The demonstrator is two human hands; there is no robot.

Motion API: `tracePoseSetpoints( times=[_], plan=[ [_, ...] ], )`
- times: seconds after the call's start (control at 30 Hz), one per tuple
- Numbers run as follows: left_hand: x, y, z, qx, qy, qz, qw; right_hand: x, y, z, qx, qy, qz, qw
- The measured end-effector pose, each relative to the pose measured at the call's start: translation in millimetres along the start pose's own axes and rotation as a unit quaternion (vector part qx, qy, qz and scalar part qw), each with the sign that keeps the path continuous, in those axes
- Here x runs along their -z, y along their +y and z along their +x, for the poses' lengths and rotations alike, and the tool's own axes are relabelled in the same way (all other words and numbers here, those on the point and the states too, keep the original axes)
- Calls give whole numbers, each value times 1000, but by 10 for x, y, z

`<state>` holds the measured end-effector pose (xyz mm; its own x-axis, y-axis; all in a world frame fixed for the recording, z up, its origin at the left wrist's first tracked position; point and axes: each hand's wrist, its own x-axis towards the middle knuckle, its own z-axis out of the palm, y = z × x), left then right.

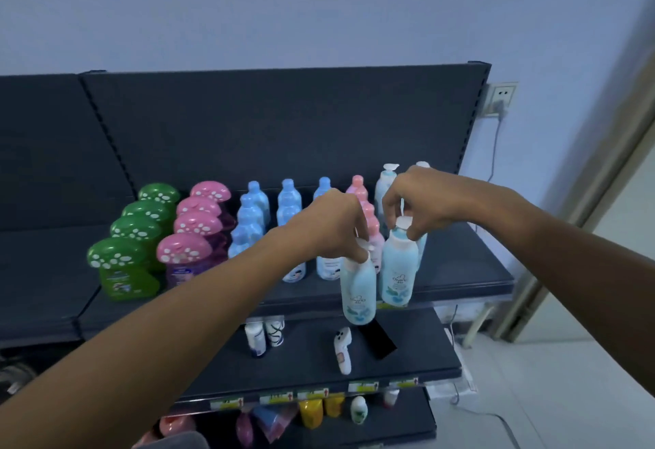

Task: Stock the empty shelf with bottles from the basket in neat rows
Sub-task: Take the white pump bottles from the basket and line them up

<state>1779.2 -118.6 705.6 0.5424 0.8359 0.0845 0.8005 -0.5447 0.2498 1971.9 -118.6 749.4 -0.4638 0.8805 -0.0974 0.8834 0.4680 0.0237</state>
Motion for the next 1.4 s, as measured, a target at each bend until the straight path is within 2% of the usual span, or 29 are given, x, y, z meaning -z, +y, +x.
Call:
tracePoseSetpoints(
  times=[0.37,0.7,1.0,1.4],
  plan=[
    [-350,830,971,-2,8,-14,1000,-141,1223,-110,4,-10,10,1000],
    [-492,1149,1537,37,35,-27,998,-259,1884,107,25,-10,18,999],
    [-594,1189,1880,67,50,-33,996,-363,2235,434,44,32,28,998],
    [-739,1166,2066,93,56,-57,992,-470,2353,694,38,0,45,998]
  ],
)
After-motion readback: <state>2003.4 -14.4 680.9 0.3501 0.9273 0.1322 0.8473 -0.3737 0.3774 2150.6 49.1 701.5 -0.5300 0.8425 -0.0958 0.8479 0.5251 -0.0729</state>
